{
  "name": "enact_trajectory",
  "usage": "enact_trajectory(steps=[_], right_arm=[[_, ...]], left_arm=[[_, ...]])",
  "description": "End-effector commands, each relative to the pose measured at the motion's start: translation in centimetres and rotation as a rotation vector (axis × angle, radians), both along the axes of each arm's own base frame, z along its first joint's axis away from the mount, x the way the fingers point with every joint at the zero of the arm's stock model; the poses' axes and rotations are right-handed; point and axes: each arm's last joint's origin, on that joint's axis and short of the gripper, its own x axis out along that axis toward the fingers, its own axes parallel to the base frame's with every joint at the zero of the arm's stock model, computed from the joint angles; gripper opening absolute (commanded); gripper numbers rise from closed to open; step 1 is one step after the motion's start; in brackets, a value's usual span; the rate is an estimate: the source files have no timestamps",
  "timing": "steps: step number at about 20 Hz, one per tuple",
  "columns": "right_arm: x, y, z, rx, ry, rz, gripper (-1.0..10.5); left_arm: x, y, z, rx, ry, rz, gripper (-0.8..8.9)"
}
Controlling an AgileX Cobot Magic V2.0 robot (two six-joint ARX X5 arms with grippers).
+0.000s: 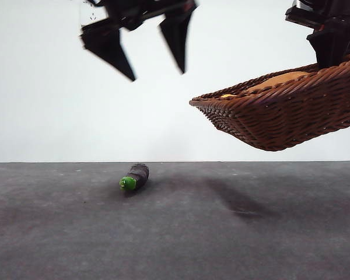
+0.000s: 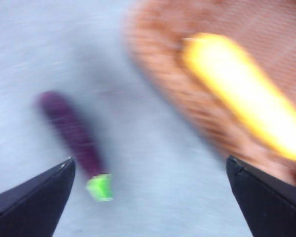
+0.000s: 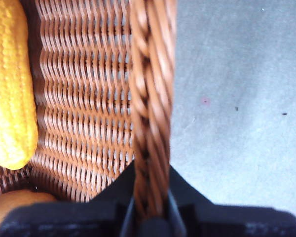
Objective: Help me put the vegetables on the table into the basket
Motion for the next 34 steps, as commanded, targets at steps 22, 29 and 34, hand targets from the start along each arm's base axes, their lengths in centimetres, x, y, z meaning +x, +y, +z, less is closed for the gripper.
enact_trajectory(steps=[22, 29, 34], right_arm=[[0.2, -0.3, -0.3, -0.045, -0.009, 0.007, -0.1], [0.2, -0.3, -0.3, -0.044, -0.001, 0.001, -0.1], [0.0, -0.3, -0.3, -0.046, 0.011, 0.001, -0.1]], left_arm=[[11.5, 3.1, -15.3, -0.023, 0.25, 0.185, 5.62], [11.3, 3.1, -15.4, 0.003, 0.259, 0.157, 0.52], [11.0, 3.1, -15.5, 0.011, 0.286, 0.131, -0.07]])
